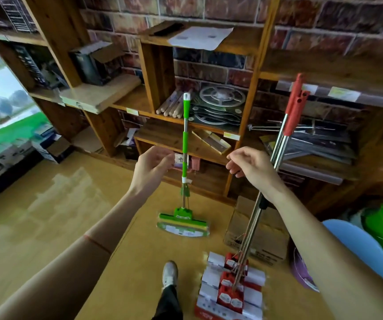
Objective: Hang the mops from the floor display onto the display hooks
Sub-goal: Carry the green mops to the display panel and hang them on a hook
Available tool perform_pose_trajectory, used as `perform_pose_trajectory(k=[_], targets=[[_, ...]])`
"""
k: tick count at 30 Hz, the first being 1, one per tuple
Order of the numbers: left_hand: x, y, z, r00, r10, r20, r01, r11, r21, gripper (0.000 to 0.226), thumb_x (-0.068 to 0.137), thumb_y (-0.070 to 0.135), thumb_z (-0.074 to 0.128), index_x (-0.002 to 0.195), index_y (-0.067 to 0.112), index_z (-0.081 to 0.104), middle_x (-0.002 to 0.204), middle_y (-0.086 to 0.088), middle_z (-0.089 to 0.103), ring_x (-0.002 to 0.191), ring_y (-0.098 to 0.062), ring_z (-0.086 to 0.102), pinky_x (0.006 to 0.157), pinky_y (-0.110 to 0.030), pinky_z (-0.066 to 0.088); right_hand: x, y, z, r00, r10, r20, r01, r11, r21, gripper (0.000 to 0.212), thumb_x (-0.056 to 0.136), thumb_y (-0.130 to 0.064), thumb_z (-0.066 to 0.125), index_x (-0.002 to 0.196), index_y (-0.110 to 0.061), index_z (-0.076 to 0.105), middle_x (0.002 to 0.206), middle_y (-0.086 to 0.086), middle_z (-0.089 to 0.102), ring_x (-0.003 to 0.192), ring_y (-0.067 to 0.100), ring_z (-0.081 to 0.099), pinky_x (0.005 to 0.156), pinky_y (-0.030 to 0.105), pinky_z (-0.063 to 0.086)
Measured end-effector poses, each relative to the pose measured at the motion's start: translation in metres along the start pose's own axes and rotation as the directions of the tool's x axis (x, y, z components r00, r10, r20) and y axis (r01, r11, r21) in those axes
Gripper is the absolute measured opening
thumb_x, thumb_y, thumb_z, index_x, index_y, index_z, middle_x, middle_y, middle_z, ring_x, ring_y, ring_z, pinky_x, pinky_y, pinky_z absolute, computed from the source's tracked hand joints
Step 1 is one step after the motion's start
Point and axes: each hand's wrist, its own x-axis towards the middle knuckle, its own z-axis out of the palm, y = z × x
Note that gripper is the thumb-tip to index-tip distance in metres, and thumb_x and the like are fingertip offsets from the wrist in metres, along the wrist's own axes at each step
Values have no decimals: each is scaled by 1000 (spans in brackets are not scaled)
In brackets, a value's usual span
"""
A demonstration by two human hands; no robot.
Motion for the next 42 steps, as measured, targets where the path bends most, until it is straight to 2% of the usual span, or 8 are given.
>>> perform_pose_trajectory(k=[11,17,22,25,29,32,39,42], targets=[[173,-86,-7,995,-97,9,97,995,-11,11,98,17,64,96,24,71,89,0,77,73,-1,71,64,-18,52,189,58,72,985,166,43,-164,986,-42,20,103,-26,59,105,-11,72,92,8,78,83,19,71,75,34,58],[274,-145,-8,985,-167,36,167,986,-11,9,99,16,63,104,14,71,93,-2,77,76,0,72,61,-14,50,319,118,130,955,289,65,-279,951,-130,15,101,-31,61,98,-20,71,81,-12,75,86,10,70,80,30,57],[330,-187,-8,981,-185,48,186,982,-16,9,97,17,65,102,14,73,90,-3,78,75,-3,71,64,-18,51,407,165,181,911,407,70,-388,901,-192,38,99,-23,66,130,-1,61,115,6,68,112,23,65,75,13,49],[349,-208,-11,980,-192,42,193,981,-27,9,97,18,66,101,14,73,87,0,78,74,-5,71,63,-18,50,451,196,208,862,500,79,-478,856,-198,56,98,-18,67,145,4,46,147,21,55,134,31,55,92,23,43],[362,-231,-21,975,-219,33,220,975,-39,11,97,20,66,104,14,71,88,1,77,78,-7,72,64,-22,52,490,230,234,827,561,39,-541,812,-219,66,94,-20,71,147,3,39,153,24,46,140,35,48,108,40,41],[366,-248,-28,966,-255,33,256,966,-47,8,97,24,66,103,21,70,87,4,77,81,-11,72,66,-32,55,510,249,248,798,603,-11,-593,782,-192,72,94,-19,70,152,1,32,155,20,44,141,33,47,105,36,41],[370,-279,-34,948,-319,26,319,947,-23,13,99,27,65,108,20,70,96,-1,77,88,-20,73,75,-41,57,537,274,260,722,692,-8,-689,721,74,38,95,-18,69,126,-3,54,100,7,60,96,24,58,84,31,39],[371,-280,-33,940,-340,25,340,940,-16,13,100,23,63,109,17,70,95,-3,77,88,-21,73,75,-40,56,528,274,267,695,719,-22,-714,693,102,14,93,-19,68,89,-9,59,69,4,60,64,19,57,77,32,43]])
